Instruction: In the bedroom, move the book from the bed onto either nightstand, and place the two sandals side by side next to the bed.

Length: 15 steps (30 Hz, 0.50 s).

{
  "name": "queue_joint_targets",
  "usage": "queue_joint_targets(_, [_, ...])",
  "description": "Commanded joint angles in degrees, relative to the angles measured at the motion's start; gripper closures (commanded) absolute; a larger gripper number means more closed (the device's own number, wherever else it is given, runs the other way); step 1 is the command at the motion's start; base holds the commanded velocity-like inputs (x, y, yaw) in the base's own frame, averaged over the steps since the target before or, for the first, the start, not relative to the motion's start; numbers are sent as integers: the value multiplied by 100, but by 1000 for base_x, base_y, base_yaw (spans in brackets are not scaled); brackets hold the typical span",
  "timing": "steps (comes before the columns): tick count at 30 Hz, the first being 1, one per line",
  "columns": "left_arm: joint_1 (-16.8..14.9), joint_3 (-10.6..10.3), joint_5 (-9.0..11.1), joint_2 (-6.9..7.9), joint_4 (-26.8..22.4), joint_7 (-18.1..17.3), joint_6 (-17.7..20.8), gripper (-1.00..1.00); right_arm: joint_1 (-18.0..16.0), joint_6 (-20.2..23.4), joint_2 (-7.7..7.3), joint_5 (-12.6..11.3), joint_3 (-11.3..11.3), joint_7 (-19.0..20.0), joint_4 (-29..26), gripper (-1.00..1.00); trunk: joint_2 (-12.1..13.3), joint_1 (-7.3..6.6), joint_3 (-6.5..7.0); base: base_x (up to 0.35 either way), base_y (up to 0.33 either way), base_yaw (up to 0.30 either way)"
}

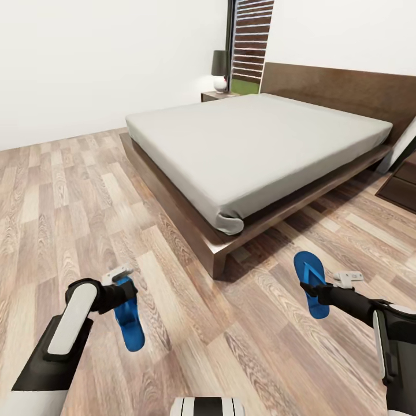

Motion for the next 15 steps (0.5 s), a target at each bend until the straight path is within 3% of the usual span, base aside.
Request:
queue_joint_targets(1, [77, 96, 91, 14, -29, 53, -19, 100, -5, 21, 1, 47, -9, 53, -6, 100, -2, -1, -4, 7, -33, 9])
queue_joint_targets(2, [262, 243, 95, 32, -110, 43, -32, 100, -4, 22, 1, 47, -11, 53, -6, 100, -2, -1, -4, 4, -21, 6])
queue_joint_targets(6, [735, 410, 94, 47, -357, 35, -89, 100, -3, 25, 1, 46, -12, 53, -6, 100, -2, -1, -4, 3, -13, 4])
queue_joint_targets(15, [1511, 516, 85, 154, -507, -134, -639, 100, -6, 27, 1, 48, -13, 53, -6, 100, -2, -1, -4, 1, -3, 1])
